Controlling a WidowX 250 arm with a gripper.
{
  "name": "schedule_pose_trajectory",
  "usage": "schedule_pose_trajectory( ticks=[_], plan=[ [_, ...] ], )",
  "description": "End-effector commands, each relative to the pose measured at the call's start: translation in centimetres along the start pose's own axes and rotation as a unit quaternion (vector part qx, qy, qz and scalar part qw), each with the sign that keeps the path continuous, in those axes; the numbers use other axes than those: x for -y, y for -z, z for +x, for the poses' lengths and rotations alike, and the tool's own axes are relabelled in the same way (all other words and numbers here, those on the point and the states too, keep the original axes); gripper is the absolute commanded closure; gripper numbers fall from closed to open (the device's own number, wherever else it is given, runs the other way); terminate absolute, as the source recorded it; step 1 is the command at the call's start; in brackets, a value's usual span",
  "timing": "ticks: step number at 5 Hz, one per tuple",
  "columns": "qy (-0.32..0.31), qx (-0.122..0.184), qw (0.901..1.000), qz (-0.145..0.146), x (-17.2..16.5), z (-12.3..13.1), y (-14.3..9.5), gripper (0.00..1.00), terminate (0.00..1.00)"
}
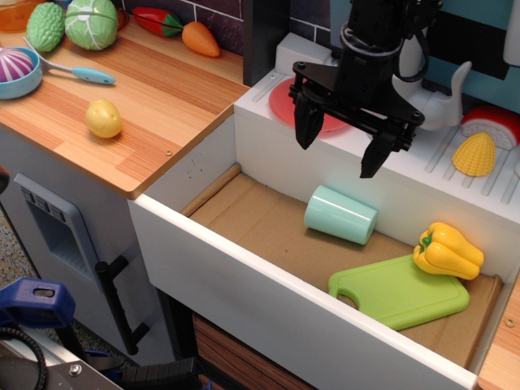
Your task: Put potato on plate
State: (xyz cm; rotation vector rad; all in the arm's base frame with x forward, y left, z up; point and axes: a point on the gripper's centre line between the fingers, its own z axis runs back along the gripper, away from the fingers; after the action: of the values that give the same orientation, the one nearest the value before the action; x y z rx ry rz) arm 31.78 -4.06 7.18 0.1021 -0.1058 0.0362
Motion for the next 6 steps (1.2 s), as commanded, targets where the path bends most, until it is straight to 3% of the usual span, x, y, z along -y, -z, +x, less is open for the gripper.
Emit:
schedule_pose_trajectory(
  ticks=[1, 2, 3, 4, 6],
  plan=[
    [0.000, 0.000, 1.0000, 0.000, 0.0, 0.0, 0.0, 0.00, 0.00],
    [-0.002, 0.006, 1.0000, 0.007, -1.0, 0.0, 0.2, 0.00, 0.00],
    [-0.008, 0.009, 0.9991, 0.040, -4.5, -0.6, 0.0, 0.00, 0.00],
    [-0.010, -0.012, 0.9984, 0.054, -8.8, -0.6, -0.8, 0.00, 0.00],
    [-0.013, 0.006, 0.9952, 0.097, -18.2, -0.9, -1.1, 0.00, 0.00]
  ],
)
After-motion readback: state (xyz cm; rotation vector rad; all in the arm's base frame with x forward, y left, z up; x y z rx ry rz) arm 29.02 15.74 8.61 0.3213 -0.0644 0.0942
